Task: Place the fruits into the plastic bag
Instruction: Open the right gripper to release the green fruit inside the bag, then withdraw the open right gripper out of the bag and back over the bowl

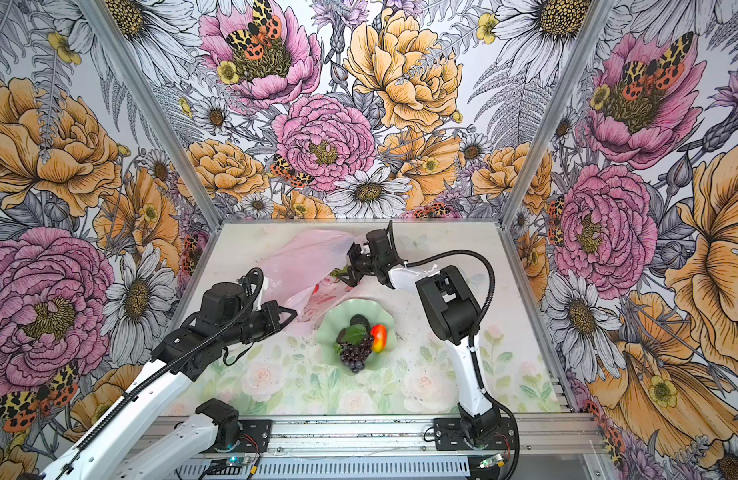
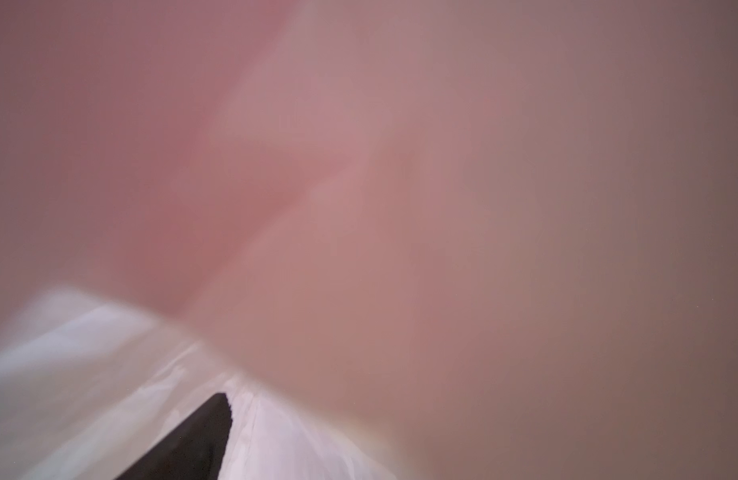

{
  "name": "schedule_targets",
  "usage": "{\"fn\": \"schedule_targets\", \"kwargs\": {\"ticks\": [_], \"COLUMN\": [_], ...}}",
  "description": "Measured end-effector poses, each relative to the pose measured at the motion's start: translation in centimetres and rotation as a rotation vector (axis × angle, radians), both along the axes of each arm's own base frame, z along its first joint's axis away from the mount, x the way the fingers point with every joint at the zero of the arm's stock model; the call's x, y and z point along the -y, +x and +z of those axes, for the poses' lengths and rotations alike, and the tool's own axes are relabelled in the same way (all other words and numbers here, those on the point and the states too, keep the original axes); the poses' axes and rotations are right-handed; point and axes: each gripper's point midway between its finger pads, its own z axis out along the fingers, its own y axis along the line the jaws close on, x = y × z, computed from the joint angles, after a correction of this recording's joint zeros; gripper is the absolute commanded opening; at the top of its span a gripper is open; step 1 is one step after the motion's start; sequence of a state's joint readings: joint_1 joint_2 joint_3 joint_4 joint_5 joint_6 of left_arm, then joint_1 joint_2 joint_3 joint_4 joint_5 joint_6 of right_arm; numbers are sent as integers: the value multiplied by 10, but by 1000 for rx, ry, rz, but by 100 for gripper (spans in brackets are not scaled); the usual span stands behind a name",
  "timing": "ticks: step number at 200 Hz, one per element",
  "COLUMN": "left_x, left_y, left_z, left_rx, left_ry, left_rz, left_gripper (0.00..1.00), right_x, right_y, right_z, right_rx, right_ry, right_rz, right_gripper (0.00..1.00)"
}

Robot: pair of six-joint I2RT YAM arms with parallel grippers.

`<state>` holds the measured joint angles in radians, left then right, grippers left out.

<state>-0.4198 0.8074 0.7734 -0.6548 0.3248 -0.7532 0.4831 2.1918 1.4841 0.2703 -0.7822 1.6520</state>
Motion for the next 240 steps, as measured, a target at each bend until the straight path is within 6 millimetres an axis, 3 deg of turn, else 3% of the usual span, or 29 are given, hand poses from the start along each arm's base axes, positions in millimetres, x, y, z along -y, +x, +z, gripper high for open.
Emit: {"fn": "schedule_targets", "kwargs": {"ticks": [88,169,240], "left_x": [0,-4,-1], "left_y": [4,18,33], "left_z": [-3,1,-7], "left_rx": [-9,14,4], "left_ry": [4,-10,-6], "left_rz": [7,44,52], "left_gripper": [0,0,0], "right_x": [-2,7,20], "right_y": [-52,-105,-131], "right_z": [45,49,101], "right_rx": [27,30,150], "right_ry": [80,8,-5], "right_rz": [194,294,319], "right_gripper": [99,99,99]}}
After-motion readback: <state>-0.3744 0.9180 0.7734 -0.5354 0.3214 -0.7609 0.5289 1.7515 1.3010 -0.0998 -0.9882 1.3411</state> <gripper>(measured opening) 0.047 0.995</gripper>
